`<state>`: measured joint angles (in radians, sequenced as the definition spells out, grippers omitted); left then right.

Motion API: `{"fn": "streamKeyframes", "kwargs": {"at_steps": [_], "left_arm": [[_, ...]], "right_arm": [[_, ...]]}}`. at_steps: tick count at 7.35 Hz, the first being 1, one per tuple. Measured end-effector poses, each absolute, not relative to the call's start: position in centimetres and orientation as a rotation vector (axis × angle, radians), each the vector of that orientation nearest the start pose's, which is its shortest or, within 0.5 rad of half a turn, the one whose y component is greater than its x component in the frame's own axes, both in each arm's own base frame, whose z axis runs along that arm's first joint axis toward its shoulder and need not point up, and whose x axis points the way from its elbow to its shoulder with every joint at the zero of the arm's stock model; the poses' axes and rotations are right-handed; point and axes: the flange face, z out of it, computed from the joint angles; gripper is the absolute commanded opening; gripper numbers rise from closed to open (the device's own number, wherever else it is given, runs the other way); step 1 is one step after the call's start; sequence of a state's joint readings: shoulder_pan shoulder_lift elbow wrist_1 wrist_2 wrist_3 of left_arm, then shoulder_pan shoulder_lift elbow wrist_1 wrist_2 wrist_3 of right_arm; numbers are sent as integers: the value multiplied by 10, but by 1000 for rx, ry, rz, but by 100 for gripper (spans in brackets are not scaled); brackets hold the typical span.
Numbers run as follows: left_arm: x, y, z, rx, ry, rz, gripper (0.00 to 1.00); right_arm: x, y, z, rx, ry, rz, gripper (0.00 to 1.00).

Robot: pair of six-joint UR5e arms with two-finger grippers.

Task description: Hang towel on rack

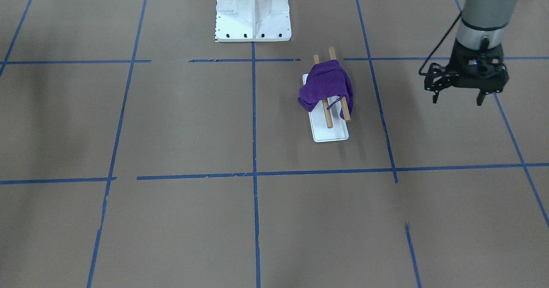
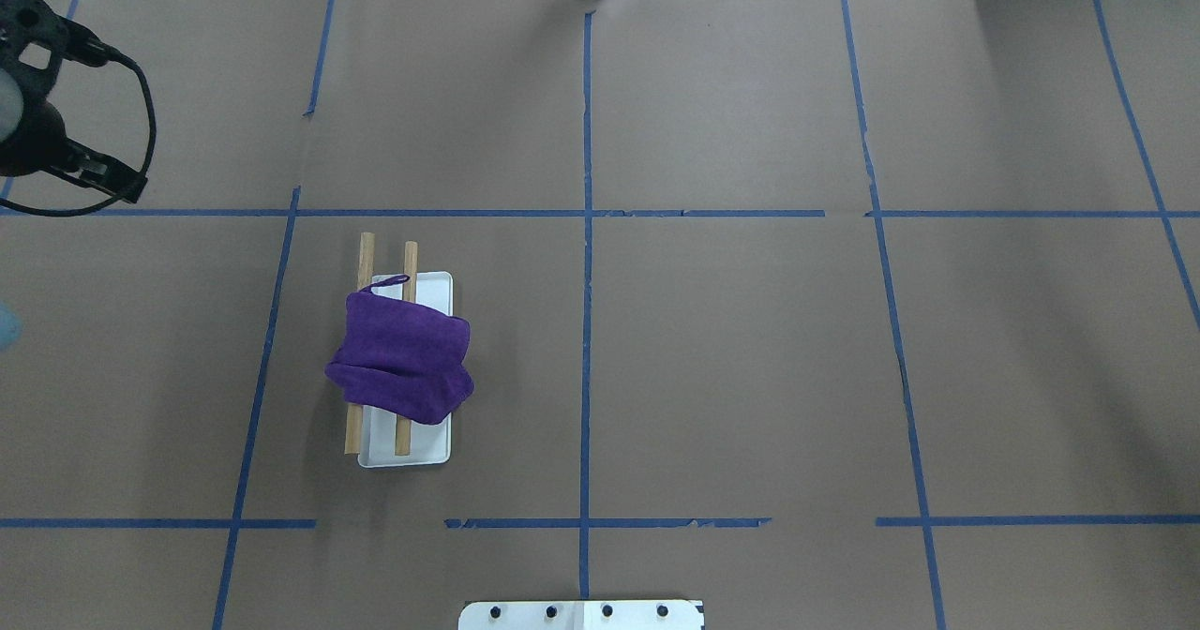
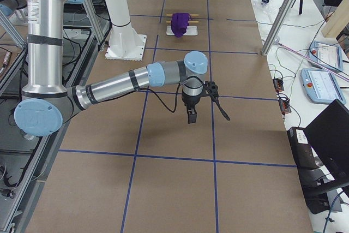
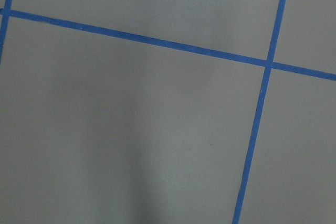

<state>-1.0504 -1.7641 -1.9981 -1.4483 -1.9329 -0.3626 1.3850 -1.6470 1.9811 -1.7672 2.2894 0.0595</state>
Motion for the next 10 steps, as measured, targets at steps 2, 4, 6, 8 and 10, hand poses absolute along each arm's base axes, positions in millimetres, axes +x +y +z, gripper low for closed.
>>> {"fn": "streamKeyframes", "kwargs": {"at_steps": [2,4,6,8,10], "left_arm": [[99,-552,461,245,582,317,100],[17,-566,545,170,652,293,100],[-39,-544,618,123,678,231,100],[-68,-511,653,103,726,166,100],[-72,-481,659,93,775,139,100]], "right_arm": [[6,-455,542,29,-756,-152,100],[37,-457,575,32,-775,-167,100],[58,-454,600,14,-782,-134,100],[68,-450,609,6,-784,-109,100],[71,-448,612,2,-783,-99,100]]}}
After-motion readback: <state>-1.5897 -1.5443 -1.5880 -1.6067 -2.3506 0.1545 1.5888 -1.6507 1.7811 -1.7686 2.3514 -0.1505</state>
